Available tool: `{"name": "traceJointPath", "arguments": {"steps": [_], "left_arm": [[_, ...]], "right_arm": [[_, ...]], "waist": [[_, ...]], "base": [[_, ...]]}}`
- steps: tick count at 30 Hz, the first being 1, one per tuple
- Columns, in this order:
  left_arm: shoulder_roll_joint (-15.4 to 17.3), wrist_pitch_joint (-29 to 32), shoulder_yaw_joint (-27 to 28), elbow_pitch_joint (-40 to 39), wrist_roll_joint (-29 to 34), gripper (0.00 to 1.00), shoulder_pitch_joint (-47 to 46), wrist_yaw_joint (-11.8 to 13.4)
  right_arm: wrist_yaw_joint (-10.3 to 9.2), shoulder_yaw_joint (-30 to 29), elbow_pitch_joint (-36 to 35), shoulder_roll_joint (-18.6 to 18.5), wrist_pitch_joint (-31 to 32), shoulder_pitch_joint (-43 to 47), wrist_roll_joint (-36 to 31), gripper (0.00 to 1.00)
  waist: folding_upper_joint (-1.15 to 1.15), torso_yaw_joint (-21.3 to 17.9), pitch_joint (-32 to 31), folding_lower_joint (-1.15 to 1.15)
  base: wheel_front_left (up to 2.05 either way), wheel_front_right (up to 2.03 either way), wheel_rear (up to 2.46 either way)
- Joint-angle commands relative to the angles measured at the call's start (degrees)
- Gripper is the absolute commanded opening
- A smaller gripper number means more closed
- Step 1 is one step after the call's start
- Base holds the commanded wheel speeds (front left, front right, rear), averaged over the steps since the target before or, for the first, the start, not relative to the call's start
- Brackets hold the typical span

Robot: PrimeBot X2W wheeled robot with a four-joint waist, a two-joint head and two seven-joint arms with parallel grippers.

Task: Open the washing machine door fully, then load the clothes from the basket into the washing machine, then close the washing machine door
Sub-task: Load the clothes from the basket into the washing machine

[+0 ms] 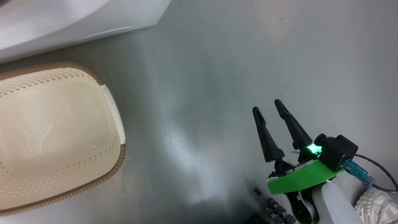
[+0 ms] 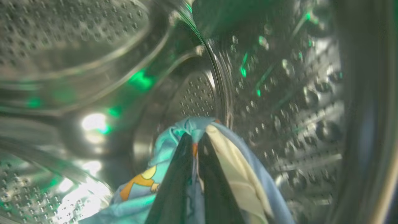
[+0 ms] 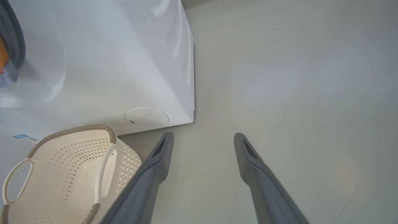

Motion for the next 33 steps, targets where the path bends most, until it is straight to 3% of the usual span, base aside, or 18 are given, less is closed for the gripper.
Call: {"name": "traceJointPath", "arguments": {"steps": [1, 3, 4, 5, 17, 33], "left_arm": [[2.1, -0.1, 1.3, -0.6, 0.4, 0.00, 1.5, -0.1], [2.0, -0.1, 1.8, 0.1, 0.6, 0.00, 2.3, -0.1], [1.6, -0.1, 2.2, 1.5, 0.0, 0.38, 2.9, -0.1], [1.4, -0.1, 2.2, 2.0, -0.1, 1.00, 2.9, -0.1], [-0.5, -0.1, 1.9, 9.2, -2.2, 1.00, 3.8, -0.1], [-4.7, -0.1, 1.9, 7.1, -4.7, 1.00, 11.4, -0.1]], "right_arm": [[0.09, 1.4, -0.8, -0.1, -0.3, 0.8, 0.3, 1.00], [0.09, 1.3, -0.7, -0.1, -0.3, 0.8, 0.2, 1.00], [0.09, 1.2, -0.6, -0.1, -0.3, 0.8, 0.2, 1.00], [0.09, 1.1, -0.6, -0.1, -0.3, 0.8, 0.1, 1.00], [0.09, -0.5, 0.2, -0.1, -0.3, -0.1, -0.9, 1.00], [0.09, -2.6, 2.2, -0.1, -0.3, -1.5, -2.7, 1.00]], "waist": [[0.00, 0.1, -0.2, 0.00], [0.00, 0.3, -0.3, 0.00], [0.00, 0.4, -0.5, 0.00], [0.00, 0.5, -0.6, 0.00], [0.00, 3.2, -2.6, 0.00], [0.00, 8.6, -7.2, 0.00]], "base": [[0.00, 0.00, 0.00], [0.00, 0.00, 0.00], [0.00, 0.00, 0.00], [0.00, 0.00, 0.00], [0.00, 0.00, 0.00], [0.00, 0.00, 0.00]]}}
